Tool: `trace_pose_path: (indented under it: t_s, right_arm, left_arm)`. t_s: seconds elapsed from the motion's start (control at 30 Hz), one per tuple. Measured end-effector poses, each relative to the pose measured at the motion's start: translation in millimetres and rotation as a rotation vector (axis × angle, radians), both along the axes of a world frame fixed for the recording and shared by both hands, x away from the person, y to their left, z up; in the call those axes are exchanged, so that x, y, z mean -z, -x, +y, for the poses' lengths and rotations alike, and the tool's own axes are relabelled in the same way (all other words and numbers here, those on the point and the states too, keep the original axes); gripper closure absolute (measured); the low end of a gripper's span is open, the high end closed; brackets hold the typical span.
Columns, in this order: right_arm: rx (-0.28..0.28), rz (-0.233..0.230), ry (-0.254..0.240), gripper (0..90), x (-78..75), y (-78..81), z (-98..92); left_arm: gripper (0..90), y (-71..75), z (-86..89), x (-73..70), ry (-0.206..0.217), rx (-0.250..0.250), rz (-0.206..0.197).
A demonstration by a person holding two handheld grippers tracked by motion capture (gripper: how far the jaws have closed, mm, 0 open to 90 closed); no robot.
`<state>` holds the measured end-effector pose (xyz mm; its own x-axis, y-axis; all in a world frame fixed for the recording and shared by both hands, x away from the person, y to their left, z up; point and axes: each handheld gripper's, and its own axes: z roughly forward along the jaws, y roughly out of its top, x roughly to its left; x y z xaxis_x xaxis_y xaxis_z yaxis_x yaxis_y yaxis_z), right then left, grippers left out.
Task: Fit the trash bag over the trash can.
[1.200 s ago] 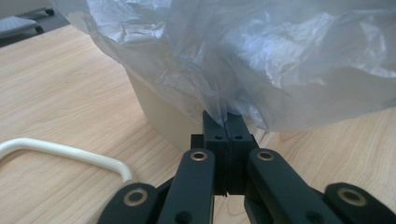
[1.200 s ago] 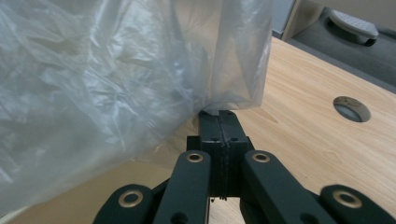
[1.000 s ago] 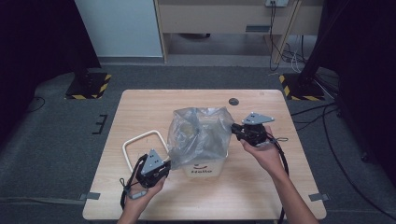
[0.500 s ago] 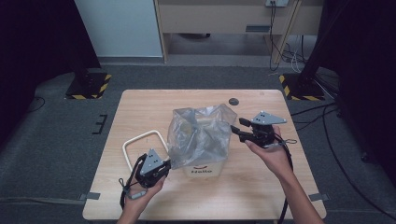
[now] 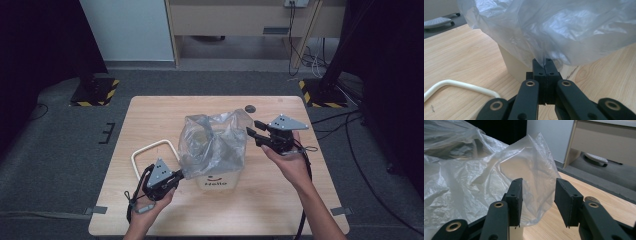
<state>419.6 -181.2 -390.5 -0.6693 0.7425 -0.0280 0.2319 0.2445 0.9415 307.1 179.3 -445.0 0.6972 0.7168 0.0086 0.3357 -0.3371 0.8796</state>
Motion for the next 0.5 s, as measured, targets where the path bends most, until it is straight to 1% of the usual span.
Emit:
trace_pose_path:
  t_s: [0.07, 0.27, 0.3, 0.37, 0.5]
  right_arm:
    - [-0.024, 0.009, -0.008, 57.1, -0.6, -0.4, 2.8]
    - [-0.066, 0.012, -0.026, 52.6, -3.2, -1.7, 17.4]
    - [-0.067, 0.012, -0.028, 52.3, -3.4, -1.8, 18.6]
    - [-0.072, 0.021, -0.013, 51.3, -3.3, -3.8, 21.1]
    - [-0.075, 0.047, -0.015, 50.6, 0.0, -9.6, 23.7]
  left_arm:
    - [90.0, 0.2, -1.3, -0.3, -0.002, 0.003, 0.000]
    - [90.0, 1.3, -3.6, -1.1, -0.010, 0.010, -0.008]
    - [90.0, 1.2, -3.4, -1.1, -0.008, 0.011, -0.008]
    - [90.0, 0.8, -3.0, -1.2, -0.007, 0.010, -0.007]
    - [90.0, 0.6, -4.5, -1.5, -0.007, 0.012, -0.007]
